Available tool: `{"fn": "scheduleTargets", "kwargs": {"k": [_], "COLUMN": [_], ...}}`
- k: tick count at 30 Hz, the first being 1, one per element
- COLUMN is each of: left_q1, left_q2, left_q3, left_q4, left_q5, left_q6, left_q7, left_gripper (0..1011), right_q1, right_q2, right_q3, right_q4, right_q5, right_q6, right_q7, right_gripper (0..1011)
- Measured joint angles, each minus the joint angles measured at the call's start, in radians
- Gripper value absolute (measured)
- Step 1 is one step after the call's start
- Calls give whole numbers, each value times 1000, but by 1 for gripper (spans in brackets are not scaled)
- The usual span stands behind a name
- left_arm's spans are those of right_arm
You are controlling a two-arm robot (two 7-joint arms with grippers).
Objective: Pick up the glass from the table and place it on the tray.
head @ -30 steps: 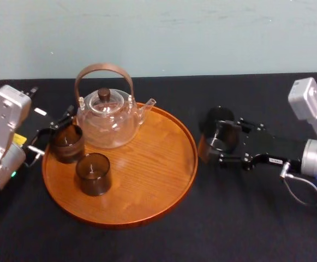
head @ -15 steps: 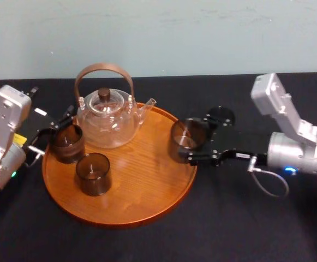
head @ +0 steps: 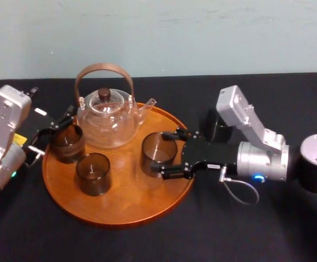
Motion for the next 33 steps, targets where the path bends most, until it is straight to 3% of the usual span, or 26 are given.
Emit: {"fn": "scheduleTargets", "kwargs": {"k": [13,33], "left_q1": [0,0], "left_q2": [0,0], "left_q3": [0,0], "left_q4": [0,0], "left_q5": [0,0], "left_q6": [0,0], "left_q7": [0,0], "left_gripper": [1001,1001], "right_q1": [10,15], "right_q2": [-40,-71], "right_q3": [-44,-60], "right_q4": [72,143], "right_q5": [-1,2], "right_q6": [-8,3], "right_q7": [14,15], "right_gripper": [900,900]}}
